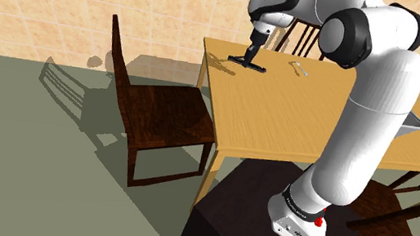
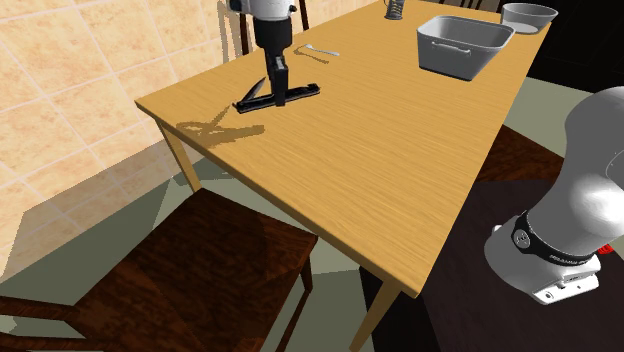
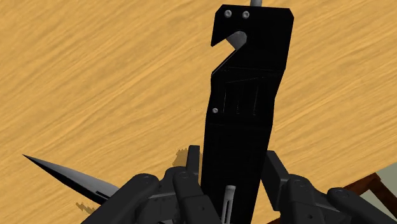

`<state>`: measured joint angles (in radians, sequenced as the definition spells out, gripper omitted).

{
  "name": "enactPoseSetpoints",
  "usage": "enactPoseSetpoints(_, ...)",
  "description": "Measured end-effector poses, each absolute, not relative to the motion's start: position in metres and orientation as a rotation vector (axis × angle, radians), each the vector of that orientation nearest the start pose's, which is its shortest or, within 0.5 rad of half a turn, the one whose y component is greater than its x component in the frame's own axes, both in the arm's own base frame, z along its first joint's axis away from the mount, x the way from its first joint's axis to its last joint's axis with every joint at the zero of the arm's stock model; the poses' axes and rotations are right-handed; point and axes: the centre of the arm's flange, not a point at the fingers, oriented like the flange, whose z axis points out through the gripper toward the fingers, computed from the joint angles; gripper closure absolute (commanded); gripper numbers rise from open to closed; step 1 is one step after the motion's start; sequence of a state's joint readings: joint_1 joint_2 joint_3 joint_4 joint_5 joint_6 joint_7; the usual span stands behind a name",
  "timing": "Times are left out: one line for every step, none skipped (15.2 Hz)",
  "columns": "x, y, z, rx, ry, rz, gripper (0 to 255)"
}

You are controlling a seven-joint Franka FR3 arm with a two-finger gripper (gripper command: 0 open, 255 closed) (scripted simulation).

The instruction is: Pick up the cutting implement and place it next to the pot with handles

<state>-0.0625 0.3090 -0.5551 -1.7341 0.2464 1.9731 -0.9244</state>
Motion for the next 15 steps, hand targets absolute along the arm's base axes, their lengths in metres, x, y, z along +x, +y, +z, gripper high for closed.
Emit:
enactPoseSetpoints(0.54,-0.331,0.426,-3.062,-0.35,-0.049,255)
enactPoseSetpoints(0.541,-0.331,0.431,-3.062,-0.35,-0.049,255)
enactPoseSetpoints(0.541,-0.331,0.438,-3.062,-0.35,-0.049,255)
enactPoseSetpoints(0.54,-0.331,0.442,-3.062,-0.35,-0.049,255)
enactPoseSetpoints(0.54,-0.33,0.447,-3.062,-0.35,-0.049,255)
enactPoseSetpoints(0.54,-0.331,0.453,-3.062,-0.35,-0.049,255)
enactPoseSetpoints(0.54,-0.331,0.46,-3.063,-0.349,-0.049,255)
enactPoseSetpoints(0.54,-0.331,0.464,-3.062,-0.35,-0.049,255)
enactPoseSetpoints(0.54,-0.331,0.469,-3.062,-0.35,-0.049,255)
enactPoseSetpoints(0.539,-0.33,0.474,-3.062,-0.35,-0.049,255)
enactPoseSetpoints(0.539,-0.33,0.48,-3.062,-0.35,-0.049,255)
enactPoseSetpoints(0.539,-0.33,0.486,-3.062,-0.35,-0.049,255)
enactPoseSetpoints(0.54,-0.33,0.489,-3.062,-0.349,-0.049,255)
enactPoseSetpoints(0.54,-0.331,0.495,-3.062,-0.349,-0.049,255)
enactPoseSetpoints(0.54,-0.331,0.5,-3.062,-0.35,-0.049,255)
